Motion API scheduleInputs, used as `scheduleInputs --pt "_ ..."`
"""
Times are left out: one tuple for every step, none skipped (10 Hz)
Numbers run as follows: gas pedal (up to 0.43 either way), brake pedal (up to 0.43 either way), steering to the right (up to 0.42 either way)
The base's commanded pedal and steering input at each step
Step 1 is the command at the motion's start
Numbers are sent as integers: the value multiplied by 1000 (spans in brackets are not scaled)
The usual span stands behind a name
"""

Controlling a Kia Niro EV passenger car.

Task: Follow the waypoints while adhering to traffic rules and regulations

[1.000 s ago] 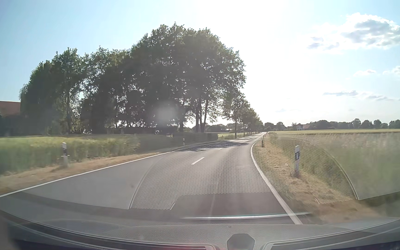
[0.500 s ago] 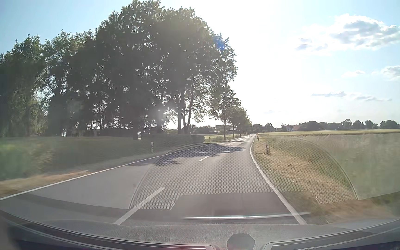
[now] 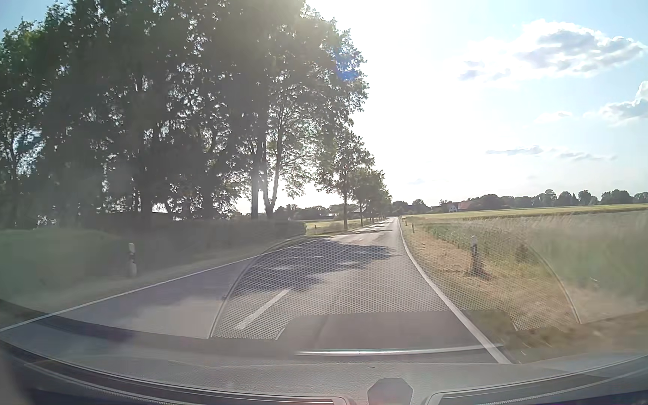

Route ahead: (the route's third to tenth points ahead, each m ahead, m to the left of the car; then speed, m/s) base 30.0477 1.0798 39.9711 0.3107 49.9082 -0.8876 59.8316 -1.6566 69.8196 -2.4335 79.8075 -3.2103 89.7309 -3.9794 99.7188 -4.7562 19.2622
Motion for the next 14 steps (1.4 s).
scheduleInputs --pt "209 6 22" --pt "209 6 23" --pt "209 6 26" --pt "209 6 30" --pt "209 6 30" --pt "209 6 26" --pt "209 0 21" --pt "209 6 17" --pt "209 6 14" --pt "209 6 12" --pt "209 6 10" --pt "209 6 8" --pt "209 6 8" --pt "209 6 7"
